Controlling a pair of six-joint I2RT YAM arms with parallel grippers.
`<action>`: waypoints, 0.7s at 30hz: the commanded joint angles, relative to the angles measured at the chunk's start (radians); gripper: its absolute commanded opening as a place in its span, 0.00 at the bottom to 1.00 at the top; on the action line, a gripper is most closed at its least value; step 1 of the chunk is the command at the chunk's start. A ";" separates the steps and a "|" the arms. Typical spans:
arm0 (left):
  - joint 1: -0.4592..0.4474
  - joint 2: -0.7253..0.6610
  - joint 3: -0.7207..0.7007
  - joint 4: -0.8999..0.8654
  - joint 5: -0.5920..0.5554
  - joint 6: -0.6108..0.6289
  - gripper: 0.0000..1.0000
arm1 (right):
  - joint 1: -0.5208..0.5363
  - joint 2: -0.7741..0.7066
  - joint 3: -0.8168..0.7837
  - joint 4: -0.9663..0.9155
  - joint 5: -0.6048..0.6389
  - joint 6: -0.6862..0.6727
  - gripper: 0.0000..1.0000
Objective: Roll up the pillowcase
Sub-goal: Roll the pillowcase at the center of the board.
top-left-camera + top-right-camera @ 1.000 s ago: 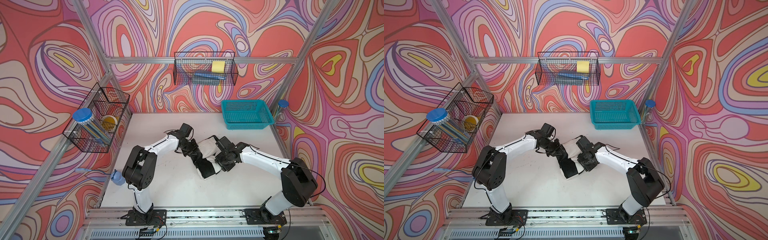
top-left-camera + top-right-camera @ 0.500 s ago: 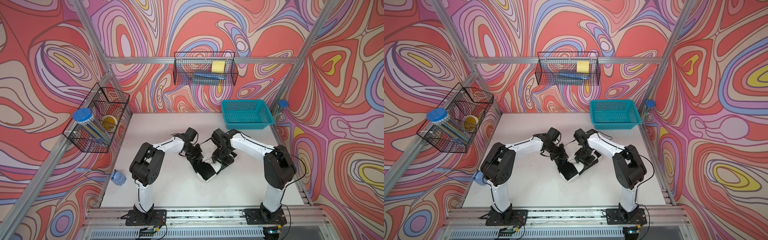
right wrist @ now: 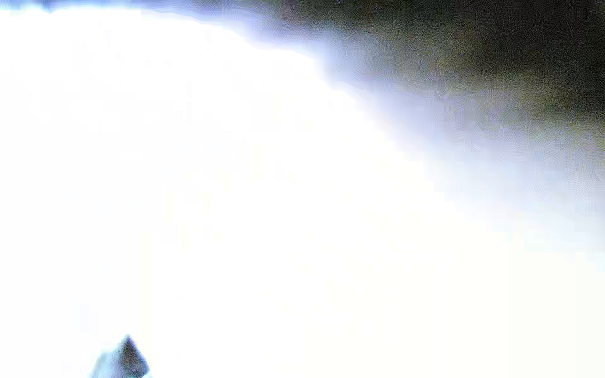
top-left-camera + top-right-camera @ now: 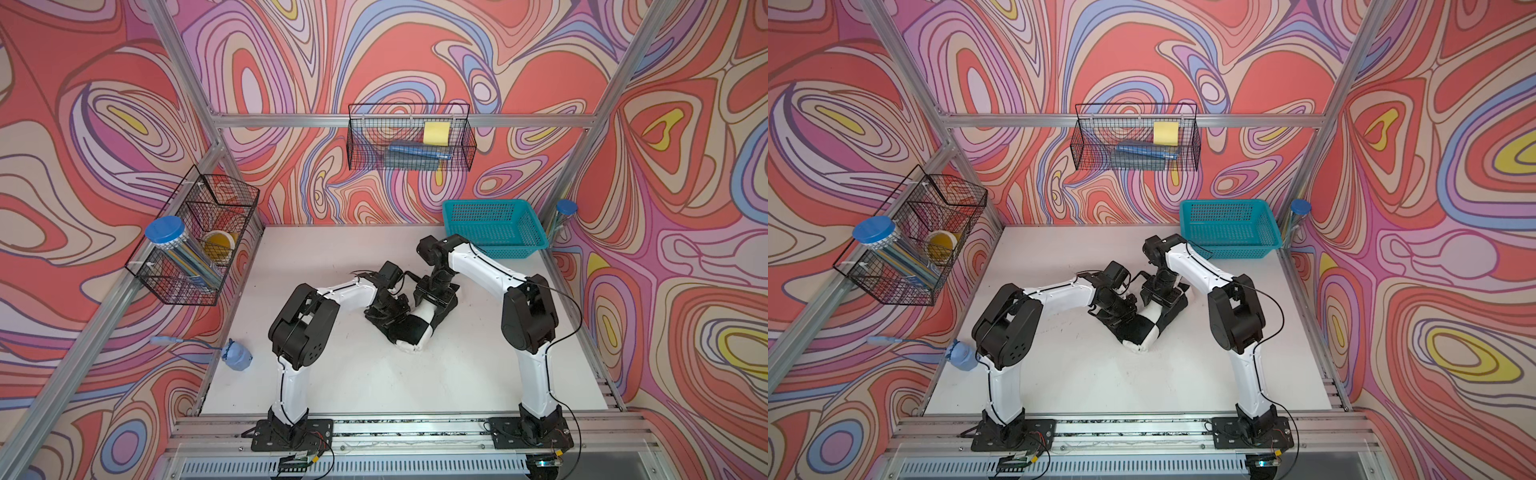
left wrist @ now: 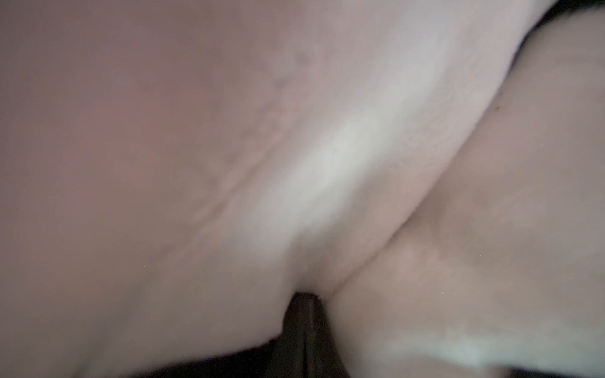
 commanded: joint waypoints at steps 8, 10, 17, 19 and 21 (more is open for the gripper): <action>0.009 0.079 0.023 0.003 0.052 -0.006 0.05 | 0.014 0.064 0.088 0.055 -0.058 0.032 0.63; 0.021 0.084 0.007 0.017 0.063 -0.020 0.05 | 0.036 0.109 0.124 0.053 -0.045 0.020 0.63; 0.095 -0.014 -0.058 -0.043 0.064 0.052 0.33 | 0.073 0.300 0.281 0.048 -0.072 -0.011 0.63; 0.115 -0.091 -0.105 -0.052 0.028 0.068 0.42 | 0.072 0.333 0.310 0.034 -0.071 -0.026 0.63; 0.135 -0.167 -0.129 -0.082 -0.004 0.093 0.45 | 0.073 0.347 0.322 0.028 -0.063 -0.041 0.63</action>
